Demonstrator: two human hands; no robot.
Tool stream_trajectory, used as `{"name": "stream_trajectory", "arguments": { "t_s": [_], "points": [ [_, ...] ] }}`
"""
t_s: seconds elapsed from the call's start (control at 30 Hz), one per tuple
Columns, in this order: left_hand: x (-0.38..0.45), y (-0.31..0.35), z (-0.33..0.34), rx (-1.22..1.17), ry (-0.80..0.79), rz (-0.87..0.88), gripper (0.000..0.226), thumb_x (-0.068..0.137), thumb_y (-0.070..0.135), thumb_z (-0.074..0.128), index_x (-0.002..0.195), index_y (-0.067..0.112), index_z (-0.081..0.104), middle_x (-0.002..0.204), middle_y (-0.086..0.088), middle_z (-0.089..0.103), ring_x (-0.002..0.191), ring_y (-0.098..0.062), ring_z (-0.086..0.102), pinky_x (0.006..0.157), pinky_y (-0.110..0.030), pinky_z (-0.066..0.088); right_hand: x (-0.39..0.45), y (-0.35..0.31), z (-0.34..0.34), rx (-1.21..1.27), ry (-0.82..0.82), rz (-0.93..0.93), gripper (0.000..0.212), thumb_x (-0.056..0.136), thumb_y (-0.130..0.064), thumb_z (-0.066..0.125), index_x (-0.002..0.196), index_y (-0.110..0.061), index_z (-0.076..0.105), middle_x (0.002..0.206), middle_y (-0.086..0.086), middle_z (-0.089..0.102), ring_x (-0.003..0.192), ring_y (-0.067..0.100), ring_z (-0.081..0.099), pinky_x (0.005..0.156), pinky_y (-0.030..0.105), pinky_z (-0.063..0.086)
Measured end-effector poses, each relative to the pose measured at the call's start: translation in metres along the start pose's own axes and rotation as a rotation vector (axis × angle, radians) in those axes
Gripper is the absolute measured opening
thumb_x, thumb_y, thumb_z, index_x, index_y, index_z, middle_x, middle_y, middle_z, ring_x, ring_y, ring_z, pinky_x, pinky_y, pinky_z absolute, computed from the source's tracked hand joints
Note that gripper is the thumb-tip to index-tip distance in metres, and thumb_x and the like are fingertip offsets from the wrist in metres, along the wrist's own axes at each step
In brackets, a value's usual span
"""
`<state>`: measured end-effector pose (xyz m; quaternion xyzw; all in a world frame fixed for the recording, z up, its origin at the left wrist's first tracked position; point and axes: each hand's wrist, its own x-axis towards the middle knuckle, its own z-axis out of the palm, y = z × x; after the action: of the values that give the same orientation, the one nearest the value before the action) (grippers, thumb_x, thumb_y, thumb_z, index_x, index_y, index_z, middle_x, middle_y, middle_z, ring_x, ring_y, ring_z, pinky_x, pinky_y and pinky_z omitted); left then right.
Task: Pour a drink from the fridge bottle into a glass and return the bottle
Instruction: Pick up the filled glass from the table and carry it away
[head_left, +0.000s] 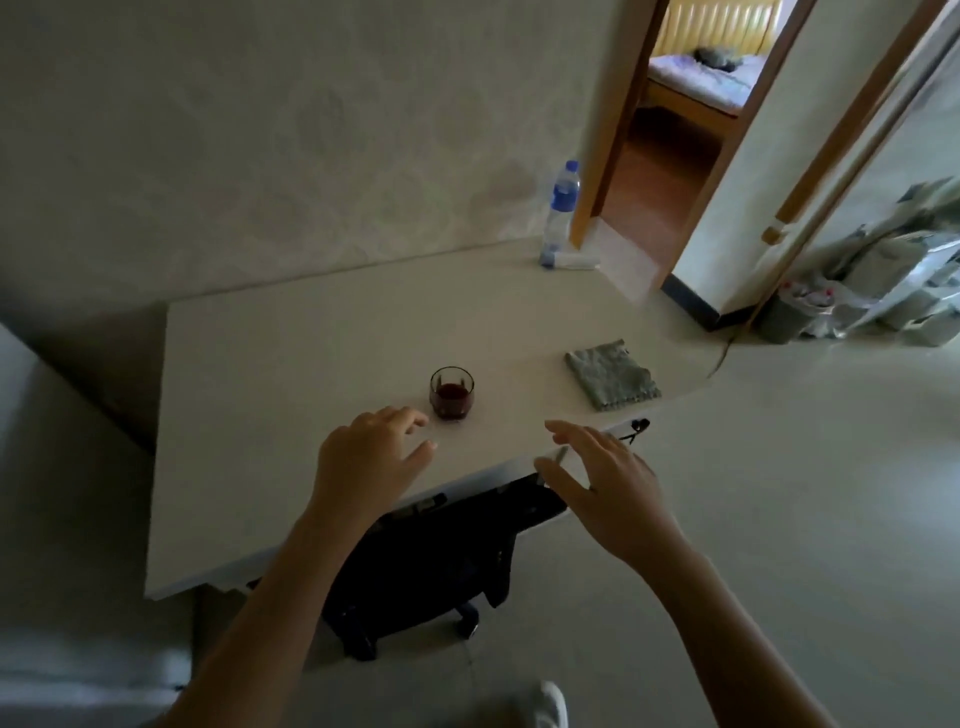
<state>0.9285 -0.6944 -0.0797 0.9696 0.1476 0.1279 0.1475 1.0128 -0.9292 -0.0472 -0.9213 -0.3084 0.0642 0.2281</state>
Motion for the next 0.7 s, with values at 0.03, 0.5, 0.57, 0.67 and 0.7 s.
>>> {"name": "stream_trajectory", "arguments": {
  "t_s": [0.03,0.5,0.57,0.67,0.7],
  "points": [
    [0.01,-0.001,0.006,0.009,-0.011,-0.042,0.033,0.089,0.043,0.051,0.116,0.025,0.06,0.107,0.008,0.066,0.092,-0.015,0.061,0.069,-0.03,0.05,0.019,0.007,0.003,-0.003,-0.021,-0.036,0.051,0.09,-0.056,0.039,0.135,-0.034,0.038,0.132,-0.011,0.052,0.12,0.01,0.047,0.097,0.032,0.039],
    [0.062,-0.003,0.068,-0.183,-0.063,-0.577,0.031,0.087,0.042,0.057,0.116,0.031,0.057,0.111,0.013,0.062,0.101,-0.01,0.057,0.08,-0.029,0.044,0.23,0.05,0.078,-0.093,-0.39,-0.427,0.061,0.086,-0.045,0.054,0.139,-0.026,0.03,0.143,-0.001,0.036,0.122,0.024,0.044,0.096,0.039,0.039],
    [0.062,-0.011,0.072,-0.207,-0.073,-0.612,0.033,0.087,0.042,0.057,0.118,0.031,0.055,0.113,0.013,0.061,0.102,-0.009,0.056,0.081,-0.03,0.045,0.247,0.048,0.093,-0.089,-0.442,-0.416,0.065,0.084,-0.043,0.058,0.139,-0.026,0.029,0.145,0.0,0.031,0.125,0.026,0.042,0.097,0.04,0.038],
    [0.065,-0.03,0.081,-0.227,-0.122,-0.646,0.036,0.088,0.043,0.055,0.122,0.032,0.052,0.116,0.013,0.059,0.103,-0.009,0.056,0.082,-0.032,0.047,0.268,0.048,0.114,-0.109,-0.524,-0.366,0.073,0.081,-0.045,0.06,0.142,-0.027,0.023,0.149,0.001,0.023,0.128,0.028,0.038,0.099,0.043,0.037],
    [0.067,-0.036,0.085,-0.237,-0.137,-0.656,0.037,0.088,0.043,0.055,0.123,0.032,0.051,0.116,0.013,0.058,0.104,-0.009,0.055,0.083,-0.033,0.047,0.273,0.048,0.122,-0.115,-0.545,-0.35,0.076,0.081,-0.047,0.061,0.142,-0.027,0.021,0.15,0.001,0.021,0.128,0.029,0.037,0.099,0.044,0.037]
  ]
}}
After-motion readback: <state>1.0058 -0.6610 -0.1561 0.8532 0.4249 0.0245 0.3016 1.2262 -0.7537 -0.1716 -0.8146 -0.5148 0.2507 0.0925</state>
